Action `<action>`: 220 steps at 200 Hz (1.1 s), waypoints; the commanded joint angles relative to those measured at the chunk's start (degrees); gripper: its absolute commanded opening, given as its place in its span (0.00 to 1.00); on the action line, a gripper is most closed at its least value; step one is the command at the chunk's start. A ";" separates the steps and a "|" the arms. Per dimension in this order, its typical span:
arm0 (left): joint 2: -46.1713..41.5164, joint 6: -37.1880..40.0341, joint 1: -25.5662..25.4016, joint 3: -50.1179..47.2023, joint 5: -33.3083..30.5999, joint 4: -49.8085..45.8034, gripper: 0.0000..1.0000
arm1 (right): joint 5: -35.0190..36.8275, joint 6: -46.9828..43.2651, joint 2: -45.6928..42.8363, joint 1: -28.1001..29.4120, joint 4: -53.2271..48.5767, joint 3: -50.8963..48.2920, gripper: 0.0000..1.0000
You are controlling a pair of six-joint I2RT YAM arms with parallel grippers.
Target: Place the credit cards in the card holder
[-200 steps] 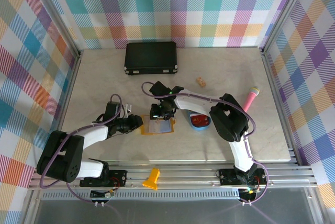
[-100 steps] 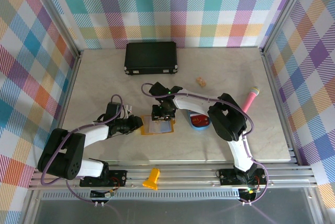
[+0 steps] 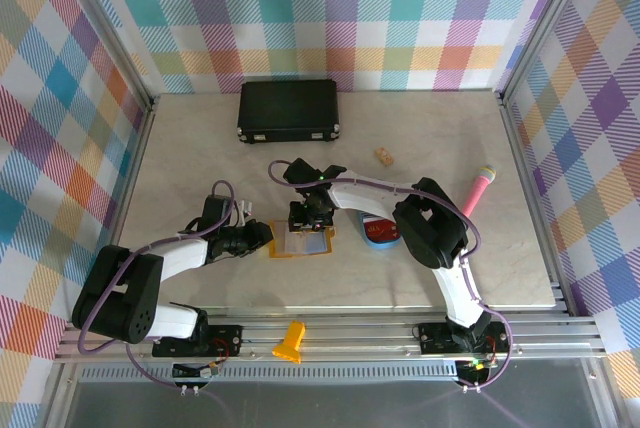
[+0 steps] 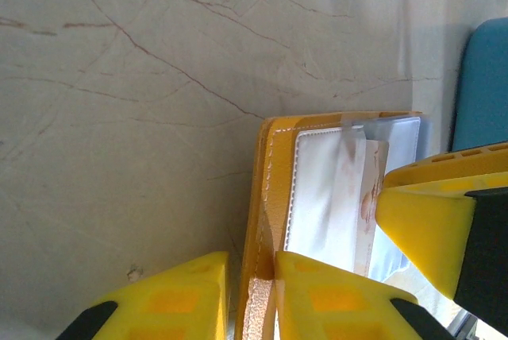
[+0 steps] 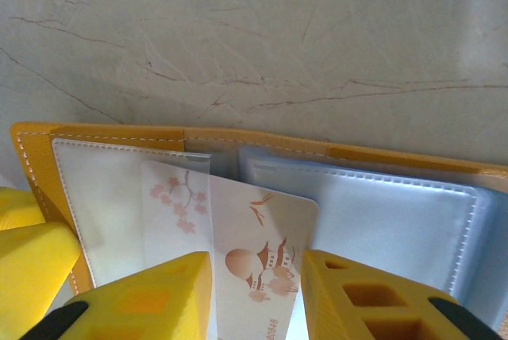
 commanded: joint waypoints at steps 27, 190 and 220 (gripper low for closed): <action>0.44 0.07 -0.35 0.21 -0.06 0.29 0.21 | -2.54 -0.70 1.79 0.44 -0.23 1.95 0.35; 1.74 0.07 -0.35 0.75 -0.54 -0.21 0.09 | 3.77 -1.53 0.14 1.12 -5.02 4.13 0.34; 1.88 0.11 -0.35 0.89 -0.60 -0.24 0.09 | 2.81 -1.06 0.37 1.20 -4.80 3.50 0.35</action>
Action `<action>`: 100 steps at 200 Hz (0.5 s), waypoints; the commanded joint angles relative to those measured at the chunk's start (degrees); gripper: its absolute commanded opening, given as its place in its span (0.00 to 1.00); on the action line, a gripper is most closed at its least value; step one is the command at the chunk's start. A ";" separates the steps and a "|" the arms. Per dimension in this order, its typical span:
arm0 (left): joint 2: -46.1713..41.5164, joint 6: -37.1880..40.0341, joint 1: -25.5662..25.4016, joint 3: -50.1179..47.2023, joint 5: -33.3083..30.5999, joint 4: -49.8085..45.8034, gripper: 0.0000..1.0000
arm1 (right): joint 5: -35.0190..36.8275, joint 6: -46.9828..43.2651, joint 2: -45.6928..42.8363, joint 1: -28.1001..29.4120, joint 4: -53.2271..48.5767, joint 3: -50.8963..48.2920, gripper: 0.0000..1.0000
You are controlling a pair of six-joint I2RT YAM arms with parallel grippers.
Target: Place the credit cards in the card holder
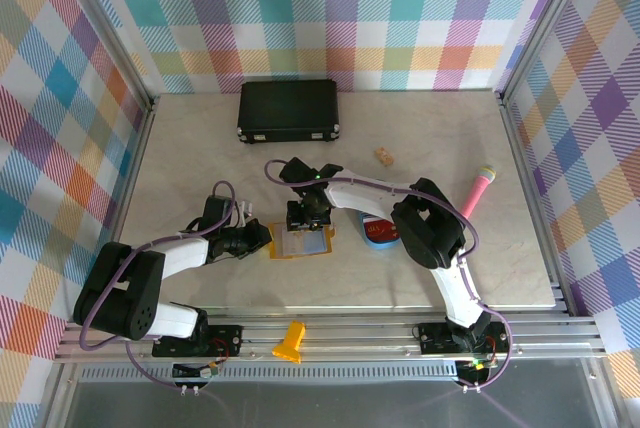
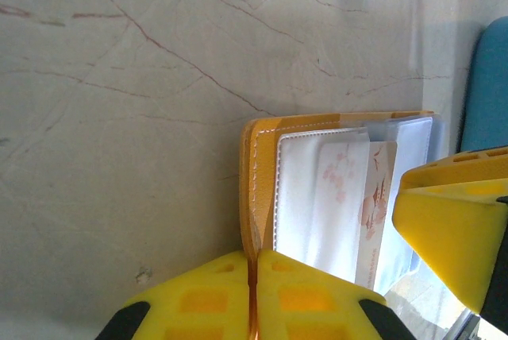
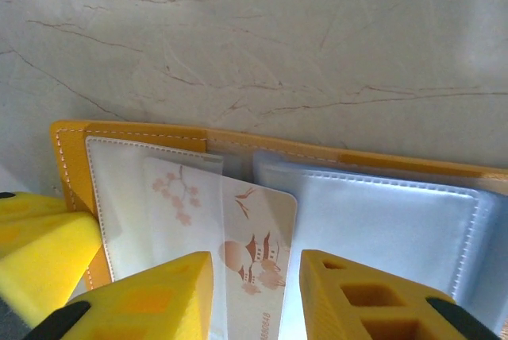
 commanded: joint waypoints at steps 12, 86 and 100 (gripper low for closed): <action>0.55 0.10 -0.35 0.70 -0.58 -0.42 0.09 | 0.56 -0.67 -0.23 0.43 -2.26 0.72 0.35; 0.17 0.05 -0.35 0.65 -0.86 -0.59 0.09 | -0.90 1.24 0.26 1.08 -2.05 0.12 0.35; 0.04 0.07 -0.35 0.57 -0.91 -0.59 0.09 | -0.59 1.76 0.39 1.07 -2.30 0.43 0.34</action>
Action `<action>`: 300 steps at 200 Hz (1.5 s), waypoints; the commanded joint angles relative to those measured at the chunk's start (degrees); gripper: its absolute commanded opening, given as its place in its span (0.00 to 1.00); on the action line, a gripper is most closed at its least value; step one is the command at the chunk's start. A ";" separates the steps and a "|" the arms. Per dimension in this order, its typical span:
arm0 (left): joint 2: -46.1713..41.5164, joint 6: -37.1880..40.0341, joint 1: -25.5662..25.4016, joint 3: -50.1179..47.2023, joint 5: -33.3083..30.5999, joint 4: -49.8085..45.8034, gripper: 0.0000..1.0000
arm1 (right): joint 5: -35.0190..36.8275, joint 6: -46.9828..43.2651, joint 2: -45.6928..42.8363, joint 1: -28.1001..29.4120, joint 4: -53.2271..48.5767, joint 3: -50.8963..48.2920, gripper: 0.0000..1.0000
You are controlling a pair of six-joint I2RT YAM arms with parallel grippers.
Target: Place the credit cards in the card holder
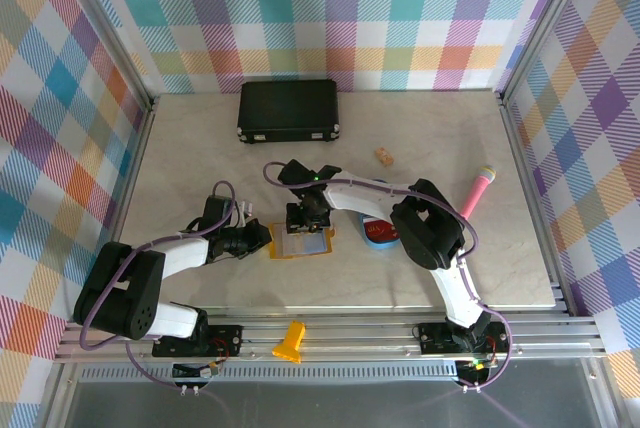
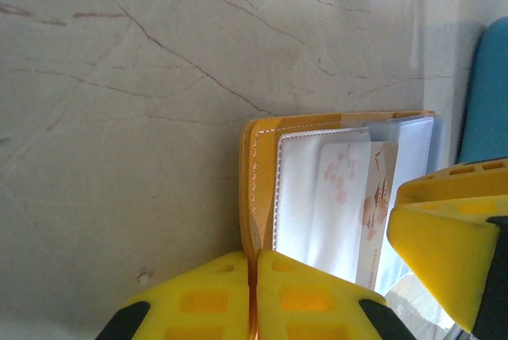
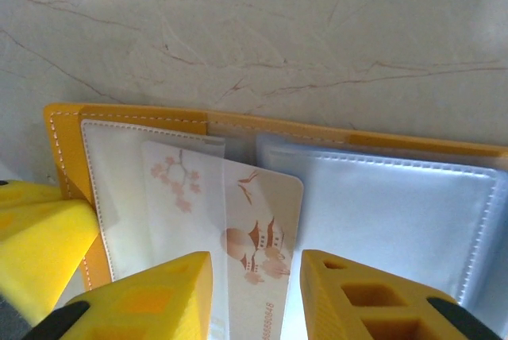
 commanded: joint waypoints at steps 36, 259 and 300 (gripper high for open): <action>0.11 0.08 -0.35 0.64 -0.99 -0.66 0.09 | -0.66 2.25 0.36 0.64 -1.50 0.81 0.34; -0.47 -0.04 -0.36 0.20 -0.84 -0.29 0.09 | -1.70 2.14 2.45 1.34 -1.74 2.03 0.32; -0.01 -0.09 -0.35 0.28 -0.81 0.05 0.09 | -1.88 1.57 2.29 1.41 -1.63 2.71 0.30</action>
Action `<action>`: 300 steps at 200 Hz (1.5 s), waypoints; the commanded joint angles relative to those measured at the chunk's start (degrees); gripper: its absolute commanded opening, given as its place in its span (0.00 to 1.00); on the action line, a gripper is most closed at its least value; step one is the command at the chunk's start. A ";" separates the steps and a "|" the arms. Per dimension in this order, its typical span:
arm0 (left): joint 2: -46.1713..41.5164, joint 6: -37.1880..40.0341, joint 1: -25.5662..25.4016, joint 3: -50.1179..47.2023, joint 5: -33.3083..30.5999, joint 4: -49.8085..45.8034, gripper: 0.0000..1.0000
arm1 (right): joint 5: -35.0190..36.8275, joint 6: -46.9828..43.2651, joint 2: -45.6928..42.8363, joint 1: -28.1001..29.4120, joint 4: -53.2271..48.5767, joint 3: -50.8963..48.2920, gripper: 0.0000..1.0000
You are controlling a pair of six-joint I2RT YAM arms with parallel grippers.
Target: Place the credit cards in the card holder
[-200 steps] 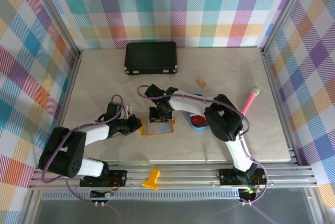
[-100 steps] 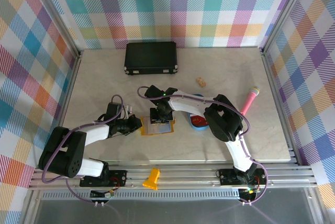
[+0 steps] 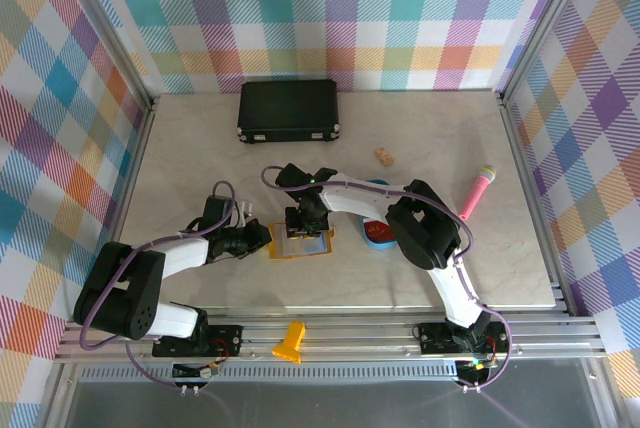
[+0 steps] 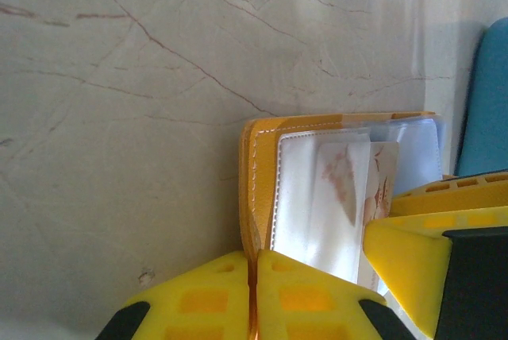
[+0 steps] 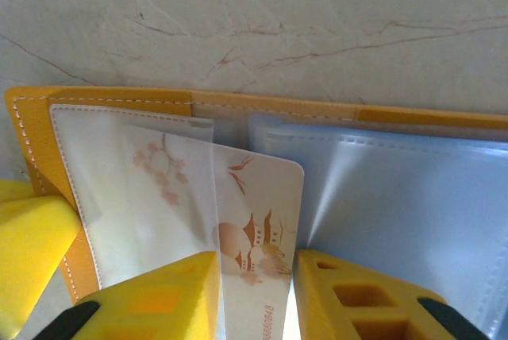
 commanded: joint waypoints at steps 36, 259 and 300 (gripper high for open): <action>-0.45 -0.06 -0.35 0.21 -0.72 -0.06 0.09 | -1.67 -0.49 0.86 0.81 -0.50 2.57 0.29; -1.06 0.04 -0.36 0.19 -1.08 -0.86 0.09 | -6.06 -1.46 0.67 1.32 2.89 2.25 0.25; -2.15 0.47 -0.37 0.30 -1.71 -1.69 0.09 | 0.09 -2.93 -3.13 0.97 0.51 1.06 0.31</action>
